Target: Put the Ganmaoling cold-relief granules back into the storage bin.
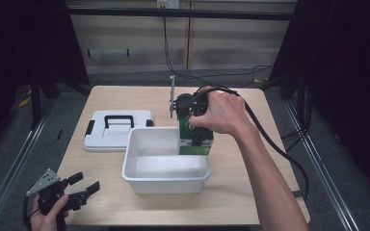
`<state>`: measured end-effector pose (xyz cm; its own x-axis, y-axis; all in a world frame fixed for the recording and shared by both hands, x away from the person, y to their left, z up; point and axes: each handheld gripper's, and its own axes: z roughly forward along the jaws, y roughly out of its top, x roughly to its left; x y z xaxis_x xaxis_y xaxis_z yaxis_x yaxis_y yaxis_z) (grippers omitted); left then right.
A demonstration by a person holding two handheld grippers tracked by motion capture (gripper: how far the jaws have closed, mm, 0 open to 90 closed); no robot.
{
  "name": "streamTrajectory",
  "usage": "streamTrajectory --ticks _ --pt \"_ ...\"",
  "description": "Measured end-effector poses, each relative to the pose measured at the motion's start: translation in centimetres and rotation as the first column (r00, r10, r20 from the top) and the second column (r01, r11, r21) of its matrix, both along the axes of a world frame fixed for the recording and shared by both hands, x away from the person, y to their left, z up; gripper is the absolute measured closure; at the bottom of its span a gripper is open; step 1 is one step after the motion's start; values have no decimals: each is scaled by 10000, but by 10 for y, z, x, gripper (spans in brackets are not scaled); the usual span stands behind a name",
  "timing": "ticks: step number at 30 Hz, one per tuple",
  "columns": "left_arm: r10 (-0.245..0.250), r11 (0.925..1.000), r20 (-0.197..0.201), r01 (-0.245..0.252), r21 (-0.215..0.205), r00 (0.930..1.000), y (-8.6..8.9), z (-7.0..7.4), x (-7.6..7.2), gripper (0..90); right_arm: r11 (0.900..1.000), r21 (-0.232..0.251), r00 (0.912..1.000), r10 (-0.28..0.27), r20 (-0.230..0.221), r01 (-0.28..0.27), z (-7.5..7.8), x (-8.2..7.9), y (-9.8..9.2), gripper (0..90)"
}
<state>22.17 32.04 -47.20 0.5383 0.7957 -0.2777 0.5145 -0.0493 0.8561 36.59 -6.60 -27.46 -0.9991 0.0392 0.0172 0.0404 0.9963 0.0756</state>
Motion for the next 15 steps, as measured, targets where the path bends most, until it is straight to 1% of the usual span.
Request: streamTrajectory --ticks 3,5,6,8,9,10,12,15 --pt "-2 10000 8 2 6 10000 0 0 0 159 9999 -51 9999 162 51 -162 -8 -1 7 158" --pt "-47 10000 17 47 24 10000 0 0 0 159 9999 5 9999 167 -19 -167 -12 -2 12 158" --pt "-19 10000 20 19 -14 10000 0 0 0 159 9998 -21 9998 209 -78 -209 -17 -1 17 158" --pt "-11 10000 24 11 -52 10000 0 0 -1 159 9996 -90 9996 279 -71 -280 -20 -1 19 158" --pt "-9 10000 26 9 -54 10000 0 0 0 160 9995 -107 9995 303 -80 -303 -23 0 20 157" --pt "-12 10000 23 12 -55 10000 0 0 0 159 9991 -285 9995 307 -94 -310 -26 1 22 157" --pt "-40 10000 28 41 -41 10000 0 0 0 159 9983 -423 9992 400 -21 -401 -35 2 24 157" --pt "-88 10000 23 88 13 10000 0 0 0 159 9981 -447 9990 420 -129 -425 -49 3 25 157"
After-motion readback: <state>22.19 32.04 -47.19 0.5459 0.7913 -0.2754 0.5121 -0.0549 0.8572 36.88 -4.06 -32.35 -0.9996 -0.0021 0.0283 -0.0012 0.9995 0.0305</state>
